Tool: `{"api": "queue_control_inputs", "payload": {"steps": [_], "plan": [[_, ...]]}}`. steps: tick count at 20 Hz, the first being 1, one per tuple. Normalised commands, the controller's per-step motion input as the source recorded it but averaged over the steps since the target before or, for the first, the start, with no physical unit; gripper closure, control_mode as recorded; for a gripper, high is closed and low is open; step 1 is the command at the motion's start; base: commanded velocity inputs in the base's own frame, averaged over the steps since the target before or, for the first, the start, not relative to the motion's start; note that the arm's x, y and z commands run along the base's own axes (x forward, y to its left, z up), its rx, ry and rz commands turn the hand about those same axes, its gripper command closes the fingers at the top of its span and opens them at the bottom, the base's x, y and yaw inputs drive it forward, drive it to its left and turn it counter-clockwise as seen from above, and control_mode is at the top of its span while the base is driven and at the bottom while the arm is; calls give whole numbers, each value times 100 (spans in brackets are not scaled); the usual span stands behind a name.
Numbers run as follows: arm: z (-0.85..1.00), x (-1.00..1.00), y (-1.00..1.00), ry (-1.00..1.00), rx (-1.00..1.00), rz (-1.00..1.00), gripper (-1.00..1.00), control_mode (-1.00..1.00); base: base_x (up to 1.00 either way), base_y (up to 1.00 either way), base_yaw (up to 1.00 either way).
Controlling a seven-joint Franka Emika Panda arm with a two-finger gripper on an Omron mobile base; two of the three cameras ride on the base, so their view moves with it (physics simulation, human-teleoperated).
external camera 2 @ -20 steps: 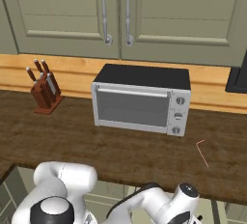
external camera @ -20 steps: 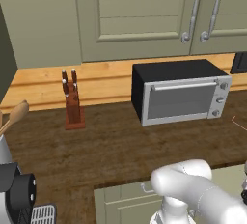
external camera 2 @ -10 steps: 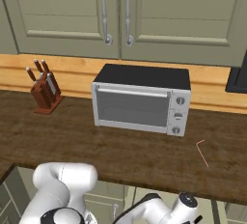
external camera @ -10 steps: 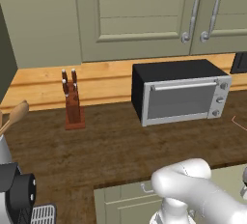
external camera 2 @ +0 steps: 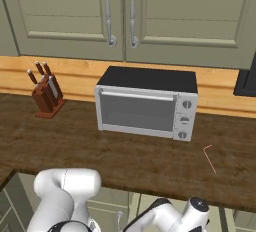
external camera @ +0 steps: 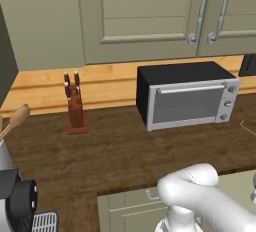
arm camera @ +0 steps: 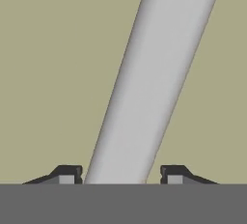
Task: Pick the rolling pin from the drawer and place it on the counter.
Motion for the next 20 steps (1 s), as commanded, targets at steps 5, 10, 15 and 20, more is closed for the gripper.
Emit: {"api": "queue_control_inputs", "payload": {"steps": [5, 10, 15, 20], "plan": [[10, -23, -9, -2, 0, 0, 100, -100, 0, 0, 0], [76, -84, -2, 0, -1, 0, 100, -100, 0, 0, 0], [100, -56, 25, 0, -1, 0, 100, -100, 0, 0, 0], [100, -2, 63, -1, 0, 0, 100, -100, 0, 0, 0]]}}
